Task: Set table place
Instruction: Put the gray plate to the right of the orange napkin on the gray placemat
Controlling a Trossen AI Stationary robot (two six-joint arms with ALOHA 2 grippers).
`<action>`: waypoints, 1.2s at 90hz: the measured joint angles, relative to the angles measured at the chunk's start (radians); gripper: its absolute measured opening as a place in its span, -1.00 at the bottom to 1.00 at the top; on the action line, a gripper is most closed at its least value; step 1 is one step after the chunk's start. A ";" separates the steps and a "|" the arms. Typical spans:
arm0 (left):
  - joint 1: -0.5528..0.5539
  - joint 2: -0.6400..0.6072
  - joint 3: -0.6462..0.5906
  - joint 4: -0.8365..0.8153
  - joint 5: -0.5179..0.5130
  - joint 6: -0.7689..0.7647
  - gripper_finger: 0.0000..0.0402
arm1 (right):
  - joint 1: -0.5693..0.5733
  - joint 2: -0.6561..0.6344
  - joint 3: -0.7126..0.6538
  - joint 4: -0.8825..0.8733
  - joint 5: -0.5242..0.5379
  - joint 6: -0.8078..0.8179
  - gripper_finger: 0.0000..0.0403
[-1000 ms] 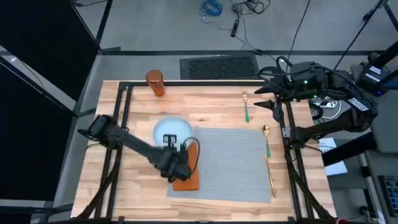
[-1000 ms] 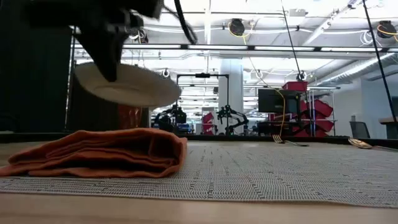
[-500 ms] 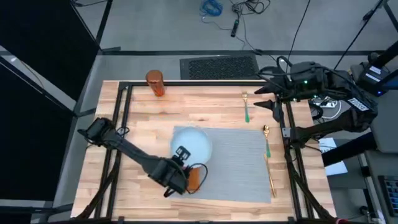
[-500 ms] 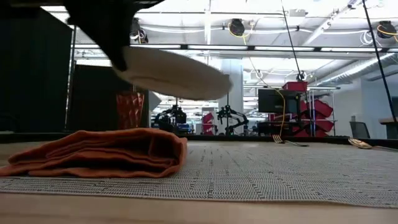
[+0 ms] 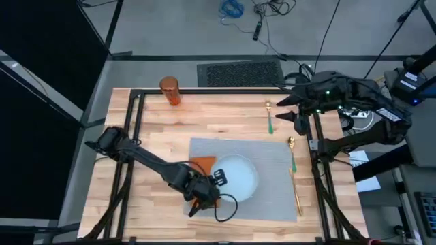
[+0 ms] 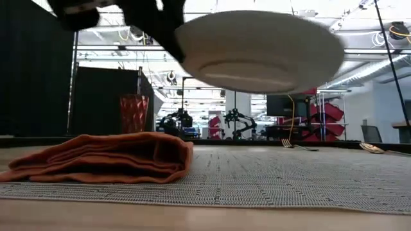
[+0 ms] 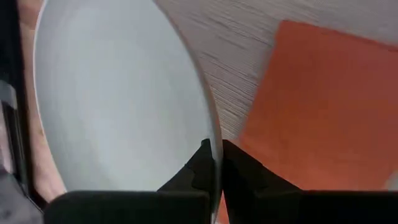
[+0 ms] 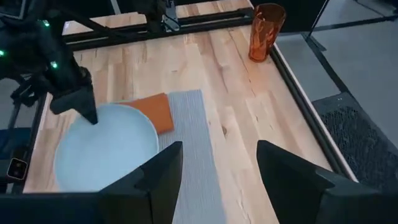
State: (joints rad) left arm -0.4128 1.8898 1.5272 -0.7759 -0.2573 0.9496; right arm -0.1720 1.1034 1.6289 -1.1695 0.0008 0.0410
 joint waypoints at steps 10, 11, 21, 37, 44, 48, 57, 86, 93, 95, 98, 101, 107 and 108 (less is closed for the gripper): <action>0.031 0.052 0.000 0.020 0.051 0.100 -1.00 | 0.022 0.000 -0.011 0.016 0.002 0.000 -0.05; 0.033 0.058 0.000 0.021 0.054 0.112 -1.00 | 0.025 0.000 -0.011 0.017 0.002 0.000 -0.05; 0.054 0.110 0.000 0.047 0.067 0.206 -1.00 | 0.051 0.000 -0.011 0.043 0.018 0.017 -0.05; 0.082 0.133 -0.001 0.132 0.101 0.282 -1.00 | 0.091 -0.010 -0.011 0.034 0.084 0.053 -0.05; 0.094 0.133 -0.001 0.198 0.133 0.295 -1.00 | 0.103 -0.012 -0.011 0.036 0.097 0.057 -0.05; 0.100 0.130 -0.001 0.218 0.145 0.297 -1.00 | 0.113 -0.011 -0.011 0.036 0.111 0.061 -0.05; 0.108 0.129 -0.001 0.228 0.180 0.297 -1.00 | 0.124 -0.012 -0.011 0.037 0.136 0.069 -0.05; 0.134 0.129 -0.001 0.210 0.255 0.261 -1.00 | 0.142 -0.012 -0.011 0.043 0.139 0.079 -0.05; 0.142 0.135 -0.001 0.213 0.285 0.249 -1.00 | 0.142 -0.012 -0.011 0.043 0.139 0.079 -0.05; 0.146 0.138 0.000 0.213 0.290 0.244 -1.00 | 0.142 -0.012 -0.011 0.043 0.139 0.079 -0.05; 0.146 0.141 0.000 0.208 0.292 0.237 -1.00 | 0.142 -0.012 -0.011 0.043 0.139 0.079 -0.05; 0.149 0.145 0.000 0.193 0.293 0.235 -1.00 | 0.142 -0.012 -0.011 0.043 0.139 0.078 -0.05; 0.151 0.158 0.000 0.182 0.322 0.235 -1.00 | 0.142 -0.012 -0.011 0.043 0.139 0.077 -0.05; 0.151 0.159 0.000 0.182 0.327 0.235 -0.99 | 0.142 -0.012 -0.011 0.043 0.139 0.076 -0.05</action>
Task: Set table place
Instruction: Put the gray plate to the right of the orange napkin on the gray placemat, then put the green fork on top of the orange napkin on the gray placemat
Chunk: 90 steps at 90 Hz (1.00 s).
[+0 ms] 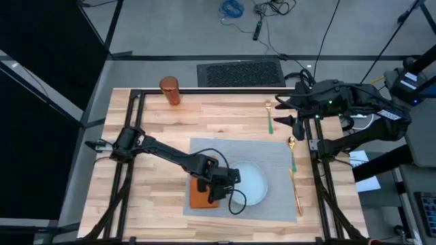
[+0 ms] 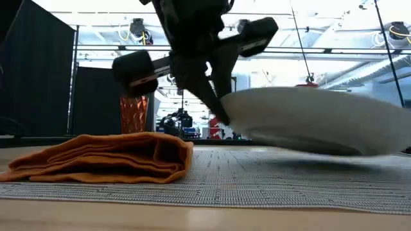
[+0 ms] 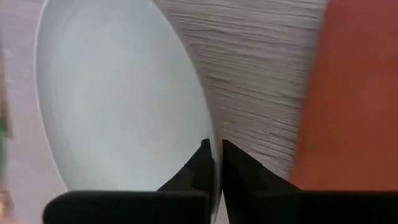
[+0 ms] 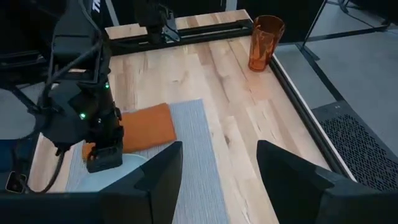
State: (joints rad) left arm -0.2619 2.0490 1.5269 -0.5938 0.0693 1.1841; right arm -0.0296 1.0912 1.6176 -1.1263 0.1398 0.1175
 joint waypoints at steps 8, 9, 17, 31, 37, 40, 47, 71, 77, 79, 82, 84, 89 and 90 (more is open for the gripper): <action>0.000 0.014 0.000 -0.015 0.010 0.000 -0.94 | 0.000 0.000 0.000 0.000 0.000 -0.004 -0.05; 0.000 0.015 0.000 -0.016 0.011 0.000 -0.93 | 0.000 0.000 0.000 0.000 0.000 -0.005 -0.05; 0.000 0.025 0.000 -0.028 0.014 -0.015 -0.84 | 0.000 0.000 0.000 0.000 0.000 -0.008 -0.05; 0.000 0.027 0.000 -0.024 0.017 -0.054 -0.67 | 0.000 0.000 0.000 0.000 0.000 -0.009 -0.05; 0.000 0.027 0.000 -0.028 0.017 -0.074 -0.60 | 0.000 0.000 0.000 -0.002 0.000 -0.008 -0.05; 0.000 0.027 0.000 -0.028 0.017 -0.080 -0.57 | 0.000 0.000 0.000 -0.002 0.000 -0.008 -0.05; 0.000 0.027 0.000 -0.034 0.016 -0.095 -0.50 | 0.000 0.000 0.000 -0.003 0.000 -0.008 -0.05; 0.000 0.027 0.000 -0.054 0.016 -0.159 -0.34 | -0.001 0.000 0.000 -0.003 -0.001 -0.006 -0.05; -0.003 0.027 0.000 -0.059 0.016 -0.159 -0.31 | -0.001 0.000 0.000 -0.003 -0.001 -0.006 -0.05; -0.004 0.027 0.000 -0.062 0.016 -0.159 -0.31 | -0.001 0.000 0.000 -0.003 -0.001 -0.006 -0.05; -0.007 0.027 0.000 -0.069 0.014 -0.159 -0.30 | -0.001 0.000 0.000 -0.004 -0.001 -0.006 -0.05; -0.007 0.027 0.000 -0.074 0.009 -0.159 -0.29 | -0.001 0.000 0.000 -0.004 -0.001 -0.006 -0.05; -0.011 0.027 0.000 -0.082 -0.007 -0.166 -0.29 | -0.001 0.000 0.000 -0.006 -0.001 -0.006 -0.05; -0.012 0.027 0.000 -0.083 -0.012 -0.169 -0.28 | -0.001 0.000 0.000 -0.006 -0.001 -0.006 -0.05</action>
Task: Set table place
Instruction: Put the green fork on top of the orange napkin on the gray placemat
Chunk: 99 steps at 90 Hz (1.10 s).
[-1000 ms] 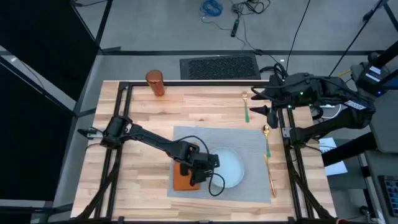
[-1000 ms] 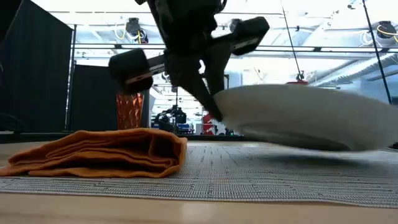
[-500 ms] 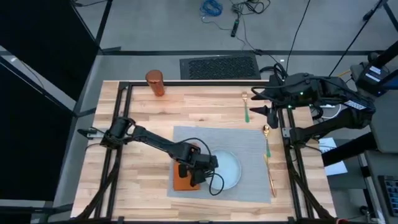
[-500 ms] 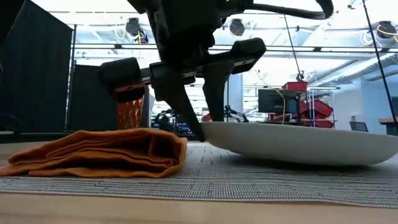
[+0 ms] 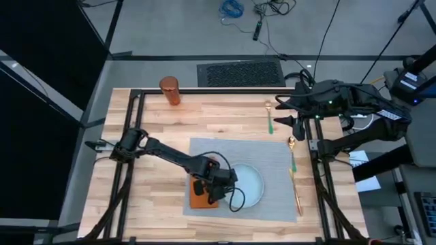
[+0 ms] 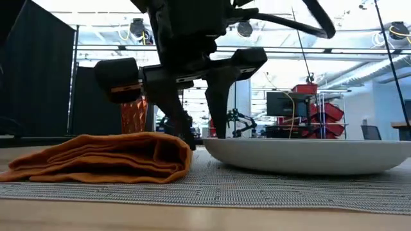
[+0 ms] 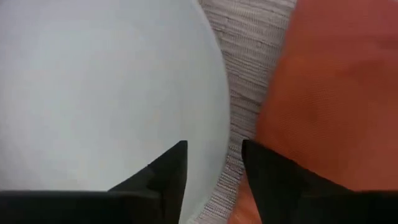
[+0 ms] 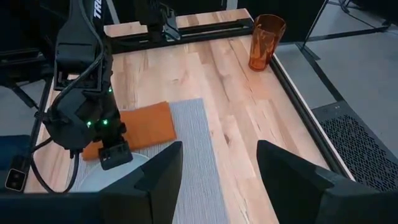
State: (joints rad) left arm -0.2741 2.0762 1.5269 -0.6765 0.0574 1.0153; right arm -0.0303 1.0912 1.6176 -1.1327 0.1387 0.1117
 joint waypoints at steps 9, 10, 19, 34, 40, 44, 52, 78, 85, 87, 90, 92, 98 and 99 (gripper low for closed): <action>-0.006 -0.005 0.000 -0.007 -0.061 -0.035 -0.28 | 0.000 0.000 0.000 -0.007 0.002 0.009 -0.05; -0.007 -0.008 0.000 -0.011 -0.068 -0.037 -0.28 | -0.001 0.000 0.000 -0.008 0.004 0.012 -0.05; -0.013 -0.030 0.001 -0.025 -0.144 -0.049 -0.28 | -0.001 0.000 0.000 -0.034 0.075 0.043 -0.05; -0.029 -0.099 0.033 -0.074 -0.280 -0.108 -0.28 | -0.002 0.017 0.000 -0.094 0.186 0.115 -0.05; -0.035 -0.137 0.048 -0.096 -0.331 -0.146 -0.28 | -0.013 0.033 -0.006 -0.104 0.221 0.139 -0.05; -0.039 -0.170 0.052 -0.101 -0.361 -0.174 -0.28 | -0.023 0.047 -0.022 -0.123 0.236 0.154 -0.05; -0.053 -0.249 0.053 -0.124 -0.434 -0.245 -0.28 | -0.067 0.076 -0.075 -0.130 0.244 0.176 -0.05; -0.136 -0.482 0.056 -0.248 -0.838 -0.519 -0.28 | -0.318 0.197 -0.294 -0.094 0.198 0.243 -0.05; -0.167 -0.511 0.056 -0.290 -0.944 -0.576 -0.28 | -0.392 0.227 -0.357 -0.033 0.143 0.242 -0.05; -0.176 -0.516 0.056 -0.308 -0.968 -0.594 -0.28 | -0.415 0.237 -0.376 -0.008 0.123 0.239 -0.05; -0.188 -0.521 0.059 -0.341 -1.000 -0.619 -0.28 | -0.446 0.251 -0.403 0.035 0.093 0.235 -0.05; -0.196 -0.522 0.064 -0.363 -1.019 -0.642 -0.28 | -0.466 0.261 -0.420 0.063 0.070 0.231 -0.05; -0.217 -0.522 0.091 -0.443 -1.075 -0.743 -0.28 | -0.523 0.295 -0.464 0.135 0.020 0.226 -0.05; -0.220 -0.522 0.098 -0.461 -1.081 -0.765 -0.28 | -0.532 0.302 -0.470 0.146 0.015 0.225 -0.05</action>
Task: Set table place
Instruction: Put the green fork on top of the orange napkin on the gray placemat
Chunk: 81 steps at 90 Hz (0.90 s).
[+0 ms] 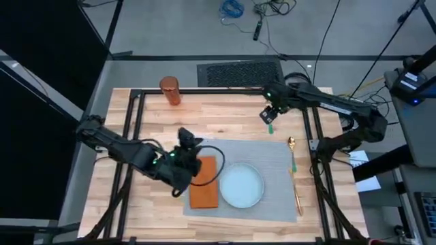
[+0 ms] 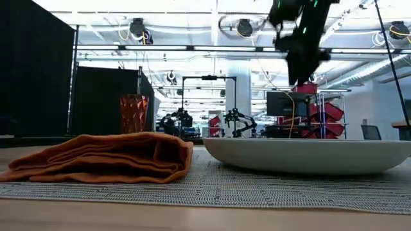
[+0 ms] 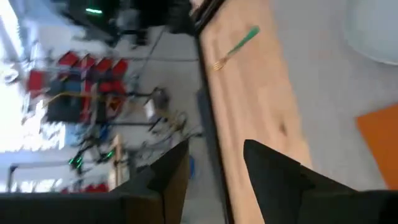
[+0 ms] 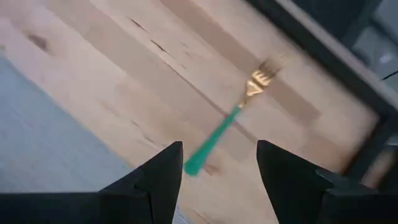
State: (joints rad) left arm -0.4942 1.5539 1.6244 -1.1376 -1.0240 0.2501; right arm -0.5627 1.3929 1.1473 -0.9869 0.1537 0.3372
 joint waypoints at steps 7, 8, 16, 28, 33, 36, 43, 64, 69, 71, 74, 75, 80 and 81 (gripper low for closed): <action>-0.018 -0.001 0.049 -0.137 -0.020 -0.174 -0.28 | -0.059 0.051 -0.033 0.050 -0.007 -0.002 -0.05; -0.021 -0.002 0.056 -0.159 -0.020 -0.199 -0.28 | -0.068 0.059 -0.036 0.054 -0.008 -0.002 -0.05; -0.044 -0.003 0.107 -0.346 -0.005 -0.399 -0.28 | -0.127 0.126 -0.047 0.075 -0.016 -0.001 -0.05; -0.085 -0.024 0.133 -0.425 0.068 -0.556 -0.28 | -0.173 0.230 -0.047 0.108 -0.037 0.013 -0.05; -0.116 -0.049 0.133 -0.415 0.092 -0.573 -0.28 | -0.181 0.272 -0.047 0.129 -0.061 0.020 -0.05; -0.132 -0.061 0.133 -0.418 0.093 -0.587 -0.28 | -0.184 0.298 -0.047 0.142 -0.068 0.025 -0.05; -0.155 -0.085 0.133 -0.429 0.095 -0.615 -0.28 | -0.184 0.355 -0.046 0.155 -0.076 0.039 -0.05; -0.205 -0.114 0.133 -0.427 0.104 -0.665 -0.28 | -0.193 0.460 -0.033 0.154 -0.078 0.044 -0.05; -0.218 -0.114 0.133 -0.427 0.112 -0.665 -0.28 | -0.198 0.463 -0.034 0.158 -0.077 0.044 -0.05; -0.224 -0.114 0.133 -0.427 0.114 -0.665 -0.28 | -0.200 0.463 -0.035 0.163 -0.076 0.043 -0.05; -0.231 -0.113 0.133 -0.425 0.116 -0.668 -0.28 | -0.203 0.464 -0.034 0.166 -0.076 0.043 -0.05; -0.233 -0.113 0.133 -0.424 0.117 -0.669 -0.28 | -0.204 0.464 -0.032 0.165 -0.076 0.043 -0.05; -0.239 -0.113 0.133 -0.424 0.119 -0.673 -0.28 | -0.209 0.466 -0.023 0.161 -0.079 0.042 -0.05; -0.240 -0.112 0.133 -0.424 0.119 -0.674 -0.28 | -0.209 0.466 -0.022 0.160 -0.079 0.041 -0.05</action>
State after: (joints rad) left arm -0.7339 1.4418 1.7576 -1.5620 -0.9053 -0.4242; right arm -0.7715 1.8591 1.1252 -0.8265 0.0750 0.3782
